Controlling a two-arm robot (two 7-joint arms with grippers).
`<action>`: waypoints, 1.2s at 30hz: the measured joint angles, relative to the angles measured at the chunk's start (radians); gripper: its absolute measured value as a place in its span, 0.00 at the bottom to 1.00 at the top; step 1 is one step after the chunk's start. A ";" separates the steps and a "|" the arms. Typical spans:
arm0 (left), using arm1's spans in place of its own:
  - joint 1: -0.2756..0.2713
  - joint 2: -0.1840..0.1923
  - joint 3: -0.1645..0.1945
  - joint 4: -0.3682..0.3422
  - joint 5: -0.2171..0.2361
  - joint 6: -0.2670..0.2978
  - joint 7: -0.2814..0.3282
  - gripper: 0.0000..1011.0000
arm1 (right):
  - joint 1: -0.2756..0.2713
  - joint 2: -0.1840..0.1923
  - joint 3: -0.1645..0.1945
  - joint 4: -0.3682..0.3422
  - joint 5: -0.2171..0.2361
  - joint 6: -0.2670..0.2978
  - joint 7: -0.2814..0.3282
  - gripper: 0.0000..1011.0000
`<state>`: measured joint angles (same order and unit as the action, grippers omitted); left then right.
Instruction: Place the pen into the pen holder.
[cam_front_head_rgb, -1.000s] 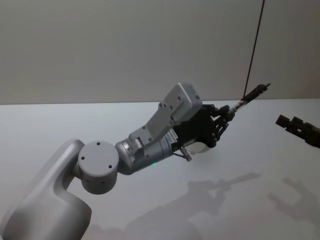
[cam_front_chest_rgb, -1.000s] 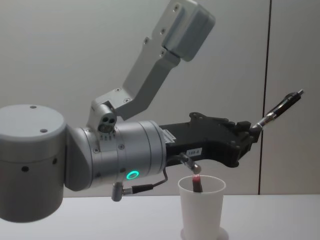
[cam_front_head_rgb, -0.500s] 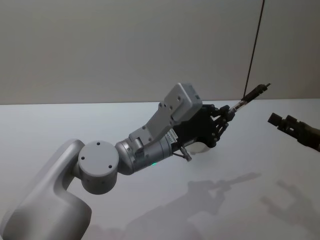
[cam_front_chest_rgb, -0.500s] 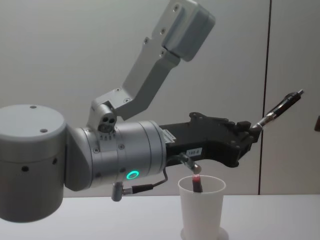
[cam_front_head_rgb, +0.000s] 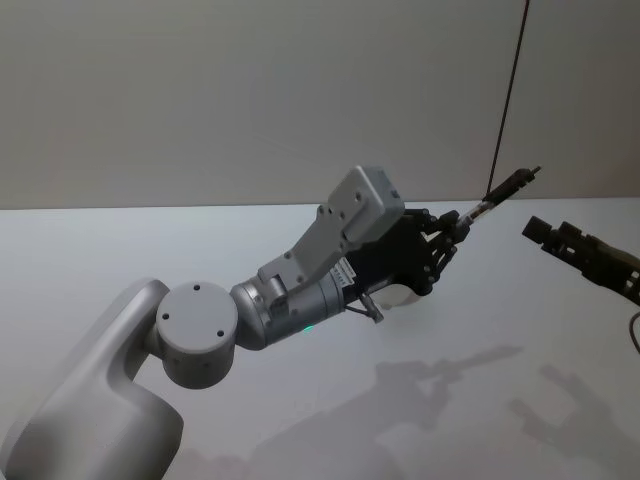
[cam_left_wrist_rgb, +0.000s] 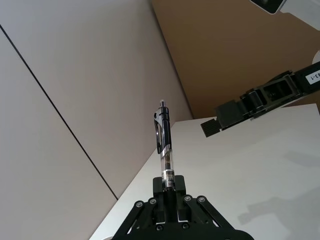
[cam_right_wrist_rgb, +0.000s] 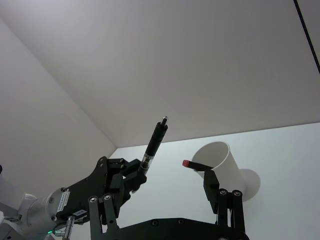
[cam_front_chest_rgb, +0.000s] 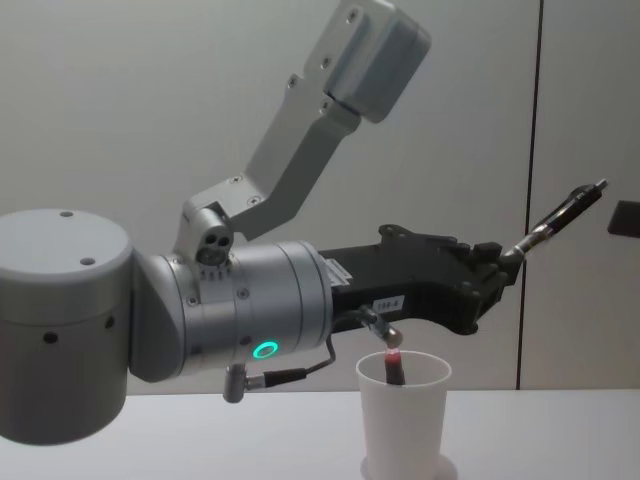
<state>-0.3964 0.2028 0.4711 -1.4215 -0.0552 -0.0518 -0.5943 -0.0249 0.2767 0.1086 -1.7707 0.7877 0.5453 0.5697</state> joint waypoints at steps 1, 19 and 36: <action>0.000 0.000 0.000 0.000 0.000 0.000 0.000 0.14 | 0.000 -0.001 -0.002 -0.002 0.002 -0.001 -0.003 0.99; 0.000 0.000 0.000 0.000 0.000 0.000 0.000 0.14 | 0.041 -0.022 -0.041 0.005 0.046 -0.001 -0.112 0.99; 0.000 0.000 0.000 0.000 0.000 0.000 0.000 0.14 | 0.074 -0.046 -0.079 0.031 0.118 0.032 -0.188 0.99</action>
<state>-0.3964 0.2028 0.4711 -1.4215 -0.0552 -0.0518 -0.5943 0.0493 0.2308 0.0295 -1.7400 0.9055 0.5776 0.3817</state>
